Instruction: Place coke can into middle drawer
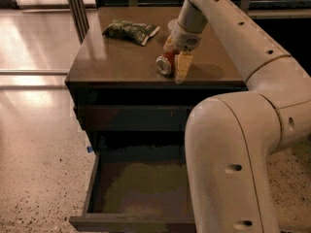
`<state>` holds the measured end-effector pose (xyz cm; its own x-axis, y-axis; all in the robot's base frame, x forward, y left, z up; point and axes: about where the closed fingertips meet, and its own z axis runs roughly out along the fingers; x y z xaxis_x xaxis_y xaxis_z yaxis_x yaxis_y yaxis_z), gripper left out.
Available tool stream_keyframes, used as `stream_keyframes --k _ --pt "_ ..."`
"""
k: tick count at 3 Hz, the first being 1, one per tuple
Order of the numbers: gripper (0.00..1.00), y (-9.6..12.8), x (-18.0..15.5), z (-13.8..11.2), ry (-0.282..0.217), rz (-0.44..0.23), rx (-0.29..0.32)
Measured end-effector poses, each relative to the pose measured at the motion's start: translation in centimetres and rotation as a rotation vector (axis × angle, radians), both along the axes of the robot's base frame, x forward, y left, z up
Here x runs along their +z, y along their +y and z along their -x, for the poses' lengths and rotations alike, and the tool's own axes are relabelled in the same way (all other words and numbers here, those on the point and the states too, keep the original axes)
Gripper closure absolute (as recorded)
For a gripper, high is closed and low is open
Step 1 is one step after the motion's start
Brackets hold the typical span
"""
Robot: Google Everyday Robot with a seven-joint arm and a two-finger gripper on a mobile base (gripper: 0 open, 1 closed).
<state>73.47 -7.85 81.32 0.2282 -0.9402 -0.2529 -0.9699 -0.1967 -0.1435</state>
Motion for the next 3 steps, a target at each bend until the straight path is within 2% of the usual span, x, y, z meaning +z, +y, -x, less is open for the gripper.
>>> stream_keyframes --k 3 --pt "0.96 0.00 0.53 0.00 0.000 0.000 0.000"
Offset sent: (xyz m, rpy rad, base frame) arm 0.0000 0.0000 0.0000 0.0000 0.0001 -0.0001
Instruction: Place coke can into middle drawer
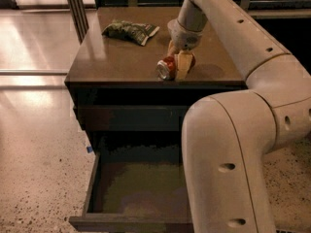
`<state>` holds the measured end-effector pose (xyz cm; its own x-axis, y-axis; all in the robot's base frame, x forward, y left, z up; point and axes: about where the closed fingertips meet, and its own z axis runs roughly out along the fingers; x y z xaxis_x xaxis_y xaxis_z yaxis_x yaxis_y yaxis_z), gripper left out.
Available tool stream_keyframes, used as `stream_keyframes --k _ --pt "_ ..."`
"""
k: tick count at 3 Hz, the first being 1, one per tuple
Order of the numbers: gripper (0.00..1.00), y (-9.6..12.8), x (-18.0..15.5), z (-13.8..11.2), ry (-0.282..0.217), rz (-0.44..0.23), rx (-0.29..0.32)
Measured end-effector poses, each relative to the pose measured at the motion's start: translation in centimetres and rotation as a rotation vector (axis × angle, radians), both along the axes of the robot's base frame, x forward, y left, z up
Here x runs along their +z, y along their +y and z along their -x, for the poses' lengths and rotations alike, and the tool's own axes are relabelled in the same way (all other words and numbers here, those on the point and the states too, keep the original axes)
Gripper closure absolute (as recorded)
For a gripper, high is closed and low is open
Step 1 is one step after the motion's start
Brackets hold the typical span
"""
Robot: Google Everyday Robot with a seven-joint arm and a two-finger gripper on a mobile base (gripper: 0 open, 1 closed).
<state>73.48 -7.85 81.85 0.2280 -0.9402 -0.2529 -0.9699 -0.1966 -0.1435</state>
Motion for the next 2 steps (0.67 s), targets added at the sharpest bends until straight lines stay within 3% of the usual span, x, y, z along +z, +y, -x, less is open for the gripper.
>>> stream_keyframes --k 2 --pt "1.00 0.73 0.65 -0.21 -0.024 -0.008 0.010"
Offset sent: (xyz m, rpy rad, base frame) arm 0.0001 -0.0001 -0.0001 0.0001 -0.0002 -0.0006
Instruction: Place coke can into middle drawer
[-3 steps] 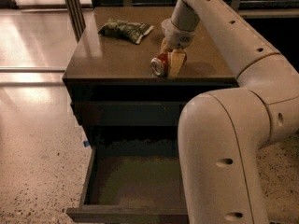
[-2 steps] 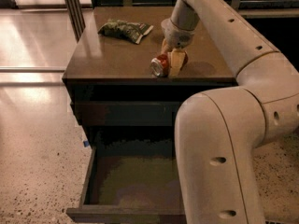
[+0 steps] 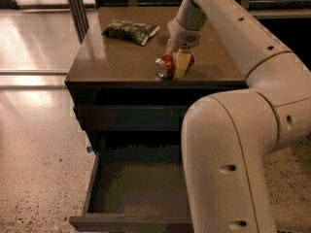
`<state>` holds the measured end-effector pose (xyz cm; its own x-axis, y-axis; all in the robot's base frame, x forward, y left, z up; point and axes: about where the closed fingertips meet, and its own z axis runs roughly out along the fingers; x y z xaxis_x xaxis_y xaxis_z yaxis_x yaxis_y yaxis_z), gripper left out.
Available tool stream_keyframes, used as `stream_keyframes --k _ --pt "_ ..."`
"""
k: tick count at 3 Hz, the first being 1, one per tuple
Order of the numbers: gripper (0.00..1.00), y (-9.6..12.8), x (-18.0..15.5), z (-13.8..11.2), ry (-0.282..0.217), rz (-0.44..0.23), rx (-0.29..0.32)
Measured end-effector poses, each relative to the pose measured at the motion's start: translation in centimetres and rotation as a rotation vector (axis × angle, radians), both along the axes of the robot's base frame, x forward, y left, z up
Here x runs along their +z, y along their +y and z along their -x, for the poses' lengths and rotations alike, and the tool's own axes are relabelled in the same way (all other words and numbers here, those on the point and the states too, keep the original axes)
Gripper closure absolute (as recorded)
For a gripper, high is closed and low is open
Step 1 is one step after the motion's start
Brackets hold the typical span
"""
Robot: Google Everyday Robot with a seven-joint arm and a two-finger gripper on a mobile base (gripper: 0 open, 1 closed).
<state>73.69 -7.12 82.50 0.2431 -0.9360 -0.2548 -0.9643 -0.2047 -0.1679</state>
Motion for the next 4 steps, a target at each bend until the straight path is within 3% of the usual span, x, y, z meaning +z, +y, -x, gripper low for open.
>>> stream_keyframes --k 1,2,3,4 --pt "1.00 -0.3 2.7 0.9 -0.067 0.014 -0.013" --pt "1.00 -1.3 6.2 6.1 -0.142 0.047 -0.011" --pt "1.00 -1.3 6.2 6.3 -0.142 0.050 -0.011" --pt "1.00 -1.5 6.3 8.3 -0.140 0.068 -0.010"
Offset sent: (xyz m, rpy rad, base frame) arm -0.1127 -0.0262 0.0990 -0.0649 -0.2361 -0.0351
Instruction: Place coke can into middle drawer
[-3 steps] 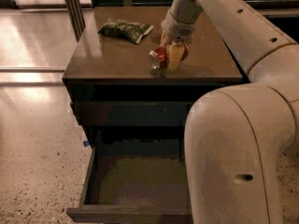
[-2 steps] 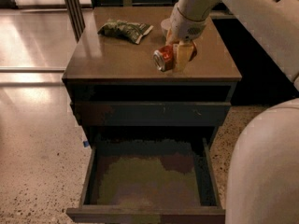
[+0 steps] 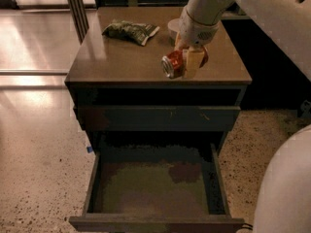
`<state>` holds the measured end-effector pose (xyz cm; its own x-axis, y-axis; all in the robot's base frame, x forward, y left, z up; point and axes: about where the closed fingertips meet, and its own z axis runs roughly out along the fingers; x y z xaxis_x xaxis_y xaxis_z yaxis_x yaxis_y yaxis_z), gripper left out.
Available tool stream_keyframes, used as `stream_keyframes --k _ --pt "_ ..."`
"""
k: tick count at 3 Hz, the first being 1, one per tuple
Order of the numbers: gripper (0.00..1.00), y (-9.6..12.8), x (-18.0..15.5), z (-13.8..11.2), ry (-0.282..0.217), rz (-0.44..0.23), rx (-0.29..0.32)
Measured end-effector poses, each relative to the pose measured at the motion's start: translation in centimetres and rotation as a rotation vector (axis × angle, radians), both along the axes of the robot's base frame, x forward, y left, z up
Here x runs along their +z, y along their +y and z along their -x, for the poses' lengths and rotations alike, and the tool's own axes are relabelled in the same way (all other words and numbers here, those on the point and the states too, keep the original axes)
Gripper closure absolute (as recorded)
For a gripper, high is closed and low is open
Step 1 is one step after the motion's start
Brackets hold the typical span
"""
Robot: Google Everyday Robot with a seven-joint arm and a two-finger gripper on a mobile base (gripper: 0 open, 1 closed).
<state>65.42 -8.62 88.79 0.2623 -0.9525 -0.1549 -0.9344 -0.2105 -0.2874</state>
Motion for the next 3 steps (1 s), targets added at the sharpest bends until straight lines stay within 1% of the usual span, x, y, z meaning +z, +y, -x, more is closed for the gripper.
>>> stream_keyframes --k 1,2,3 --pt "1.00 -0.2 1.2 4.4 -0.003 0.010 -0.031" --pt "1.00 -0.8 3.2 9.4 -0.002 0.039 -0.075" --pt "1.00 -0.9 3.9 10.5 -0.009 0.043 -0.083"
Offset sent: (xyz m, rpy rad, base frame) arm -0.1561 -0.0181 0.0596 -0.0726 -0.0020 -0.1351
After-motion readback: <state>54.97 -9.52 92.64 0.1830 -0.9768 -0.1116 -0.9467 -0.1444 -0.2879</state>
